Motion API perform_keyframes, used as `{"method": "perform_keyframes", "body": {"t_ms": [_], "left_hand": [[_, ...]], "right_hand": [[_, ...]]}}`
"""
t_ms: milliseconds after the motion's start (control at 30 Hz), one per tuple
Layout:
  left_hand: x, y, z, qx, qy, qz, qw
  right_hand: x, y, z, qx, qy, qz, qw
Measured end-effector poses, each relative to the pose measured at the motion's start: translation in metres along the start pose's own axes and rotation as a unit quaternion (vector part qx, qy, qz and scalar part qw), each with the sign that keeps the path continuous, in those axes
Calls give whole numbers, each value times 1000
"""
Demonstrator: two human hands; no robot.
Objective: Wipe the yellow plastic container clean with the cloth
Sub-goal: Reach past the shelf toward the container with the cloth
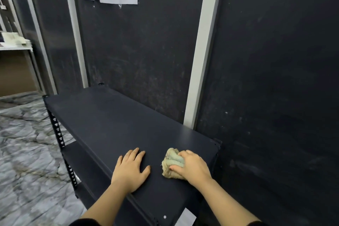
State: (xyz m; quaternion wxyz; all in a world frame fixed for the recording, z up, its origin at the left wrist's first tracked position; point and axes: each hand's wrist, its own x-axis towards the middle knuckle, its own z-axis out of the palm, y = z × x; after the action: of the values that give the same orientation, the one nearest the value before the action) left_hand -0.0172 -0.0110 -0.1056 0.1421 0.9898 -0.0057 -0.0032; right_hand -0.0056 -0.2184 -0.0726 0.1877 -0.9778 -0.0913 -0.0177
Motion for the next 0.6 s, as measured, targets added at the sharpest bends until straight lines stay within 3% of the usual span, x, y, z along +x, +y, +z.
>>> {"method": "perform_keyframes", "body": {"t_ms": [200, 600], "left_hand": [[8, 24, -16, -7, -19, 53, 998], [28, 156, -31, 27, -110, 212, 971]], "right_hand": [[-12, 29, -24, 13, 41, 44, 998], [-79, 130, -93, 12, 65, 219, 974]]}}
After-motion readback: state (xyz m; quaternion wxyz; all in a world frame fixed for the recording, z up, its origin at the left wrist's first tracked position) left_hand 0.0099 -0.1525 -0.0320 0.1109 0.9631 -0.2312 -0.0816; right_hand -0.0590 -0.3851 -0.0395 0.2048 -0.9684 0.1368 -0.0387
